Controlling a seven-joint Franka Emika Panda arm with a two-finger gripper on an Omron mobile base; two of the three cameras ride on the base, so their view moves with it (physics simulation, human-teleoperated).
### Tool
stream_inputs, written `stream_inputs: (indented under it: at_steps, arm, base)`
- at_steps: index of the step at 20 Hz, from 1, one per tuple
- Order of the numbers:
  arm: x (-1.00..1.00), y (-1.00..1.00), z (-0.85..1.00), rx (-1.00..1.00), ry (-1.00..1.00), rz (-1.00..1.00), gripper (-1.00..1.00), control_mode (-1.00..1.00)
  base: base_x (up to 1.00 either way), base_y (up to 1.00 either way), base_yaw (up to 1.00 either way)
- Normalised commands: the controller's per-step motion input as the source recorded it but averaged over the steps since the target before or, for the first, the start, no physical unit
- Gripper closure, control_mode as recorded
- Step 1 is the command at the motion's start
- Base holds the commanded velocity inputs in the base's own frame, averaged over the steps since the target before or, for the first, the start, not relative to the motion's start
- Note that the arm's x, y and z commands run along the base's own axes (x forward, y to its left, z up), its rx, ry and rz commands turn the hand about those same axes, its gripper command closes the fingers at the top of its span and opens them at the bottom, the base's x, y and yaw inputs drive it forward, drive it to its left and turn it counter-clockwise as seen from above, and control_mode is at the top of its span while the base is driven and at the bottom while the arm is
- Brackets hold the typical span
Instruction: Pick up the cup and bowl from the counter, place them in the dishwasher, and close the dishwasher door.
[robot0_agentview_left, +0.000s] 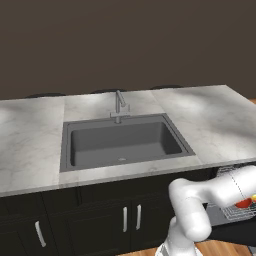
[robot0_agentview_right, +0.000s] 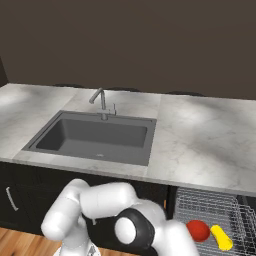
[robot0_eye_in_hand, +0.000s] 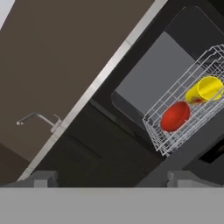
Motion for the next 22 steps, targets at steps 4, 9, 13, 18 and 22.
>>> stream_inputs:
  at_steps: [4,9,13,18,22]
  arm:
    - [0.02,0.00,-0.36,0.00,0.00,0.00,-1.00,-1.00]
    - [0.17,0.00,-0.37,0.00,0.00,0.00,-1.00,-1.00]
    - [0.18,0.00,-0.43,0.02,0.00,-0.01,-1.00,-1.00]
    - [0.20,-0.01,-0.41,0.01,0.00,-0.02,-1.00,-1.00]
    - [0.11,-0.08,-0.48,0.00,0.00,0.00,-1.00,-1.00]
  base:
    - [0.00,0.00,0.00]
    - [0.00,0.00,0.00]
    - [0.00,0.00,0.00]
    - [0.00,0.00,0.00]
    - [0.00,0.00,0.00]
